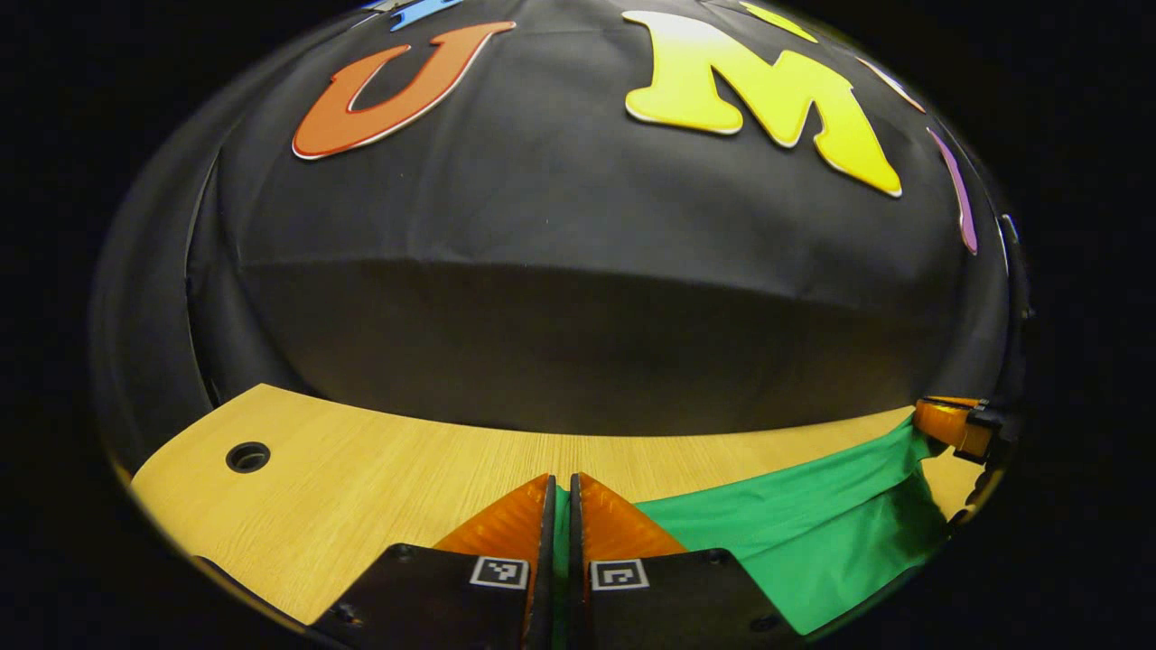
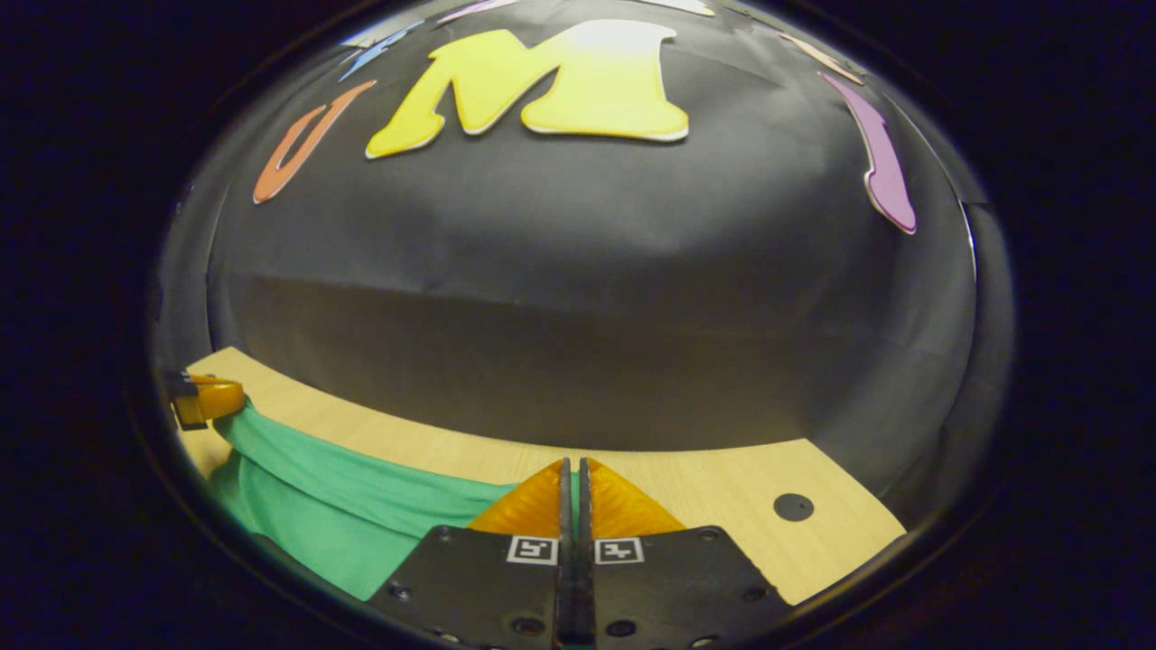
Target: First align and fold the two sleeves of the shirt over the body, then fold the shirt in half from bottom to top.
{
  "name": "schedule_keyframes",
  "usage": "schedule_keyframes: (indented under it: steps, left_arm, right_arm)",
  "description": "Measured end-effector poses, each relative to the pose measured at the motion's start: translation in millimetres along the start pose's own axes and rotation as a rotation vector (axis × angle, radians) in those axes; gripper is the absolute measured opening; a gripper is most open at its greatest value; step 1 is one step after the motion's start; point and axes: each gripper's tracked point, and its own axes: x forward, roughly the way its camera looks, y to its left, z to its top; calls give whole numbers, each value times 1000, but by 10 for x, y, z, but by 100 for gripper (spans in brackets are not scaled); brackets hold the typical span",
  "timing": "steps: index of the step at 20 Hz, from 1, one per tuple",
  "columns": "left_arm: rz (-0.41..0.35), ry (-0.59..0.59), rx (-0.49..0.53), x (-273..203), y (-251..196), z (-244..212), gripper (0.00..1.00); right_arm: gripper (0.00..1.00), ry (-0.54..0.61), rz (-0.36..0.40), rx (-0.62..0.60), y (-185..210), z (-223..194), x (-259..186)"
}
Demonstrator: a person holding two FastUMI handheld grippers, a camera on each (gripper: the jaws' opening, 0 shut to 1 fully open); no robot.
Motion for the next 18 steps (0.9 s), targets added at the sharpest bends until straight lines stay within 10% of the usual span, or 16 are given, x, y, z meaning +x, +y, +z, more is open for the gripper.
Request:
schedule_keyframes:
  steps: [1,4,18]
  left_arm:
    - [22,-4,0,16,49,-19,16]
    - [55,-13,1,-152,66,76,100]
    - [50,-81,-14,-1416,-105,669,100]
  right_arm:
    - [2,-2,0,-4,-10,-16,31]
    - [96,-7,8,8,14,66,-62]
    - [97,-144,3,36,-161,983,-1544]
